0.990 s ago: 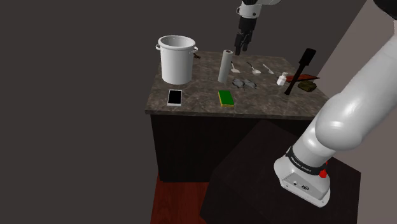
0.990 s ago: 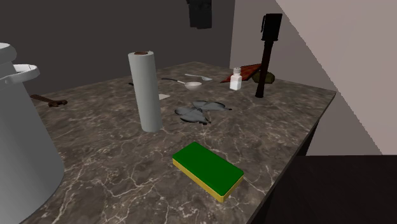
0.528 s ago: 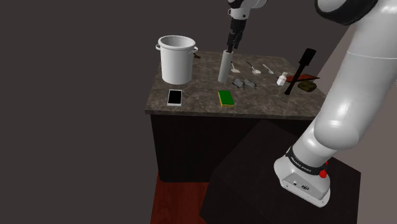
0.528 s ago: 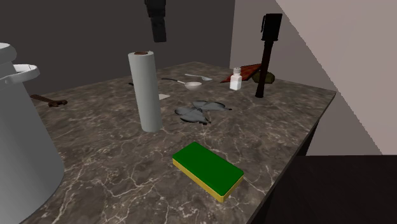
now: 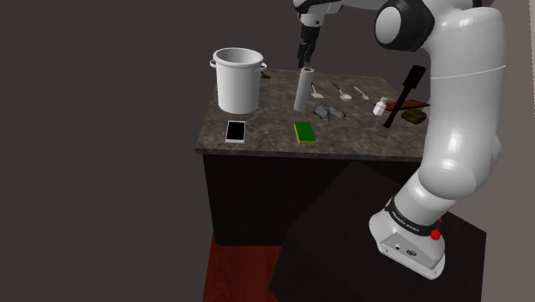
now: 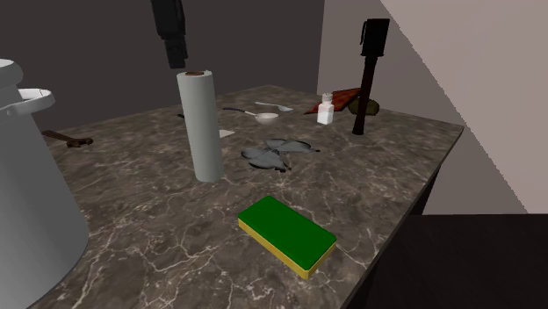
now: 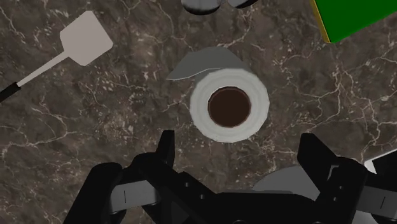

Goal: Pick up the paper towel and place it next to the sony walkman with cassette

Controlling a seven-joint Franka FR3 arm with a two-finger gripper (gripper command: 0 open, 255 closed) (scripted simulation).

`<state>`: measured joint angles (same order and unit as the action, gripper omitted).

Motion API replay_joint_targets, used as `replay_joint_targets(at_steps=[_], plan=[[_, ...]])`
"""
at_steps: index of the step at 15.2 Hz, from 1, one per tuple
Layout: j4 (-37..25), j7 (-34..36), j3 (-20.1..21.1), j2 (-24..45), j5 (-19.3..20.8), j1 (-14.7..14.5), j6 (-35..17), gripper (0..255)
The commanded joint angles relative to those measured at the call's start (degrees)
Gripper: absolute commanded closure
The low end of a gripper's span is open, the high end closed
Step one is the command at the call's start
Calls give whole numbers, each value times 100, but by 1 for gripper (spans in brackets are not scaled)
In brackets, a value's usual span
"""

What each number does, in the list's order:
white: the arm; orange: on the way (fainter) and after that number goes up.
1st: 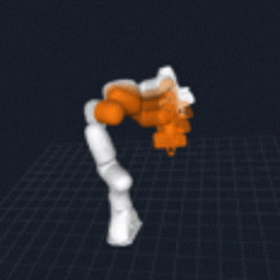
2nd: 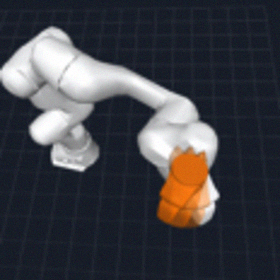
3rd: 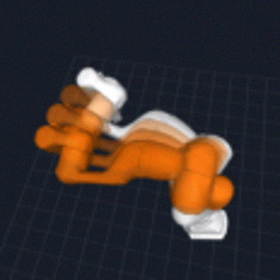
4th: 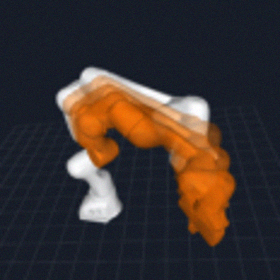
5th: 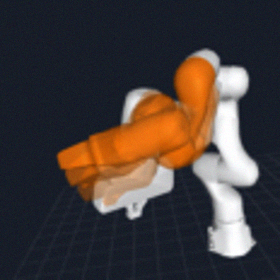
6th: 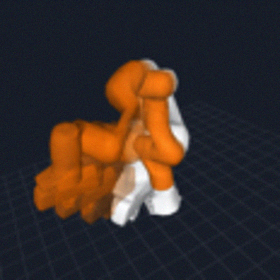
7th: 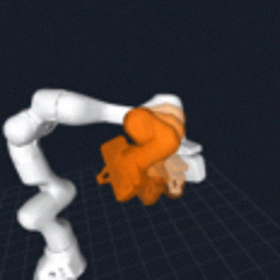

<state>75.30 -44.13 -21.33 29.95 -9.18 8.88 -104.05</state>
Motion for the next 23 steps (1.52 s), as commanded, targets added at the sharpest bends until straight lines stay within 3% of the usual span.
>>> replay_joint_targets(at_steps=[1,7,14,15,23], plan=[[-47,-45,17,116,-35,39,-80,0],[289,-73,35,179,-66,21,-472,0],[284,-73,35,182,-67,22,-470,0],[284,-73,35,182,-67,22,-470,255],[286,-73,35,181,-66,21,-471,255]])
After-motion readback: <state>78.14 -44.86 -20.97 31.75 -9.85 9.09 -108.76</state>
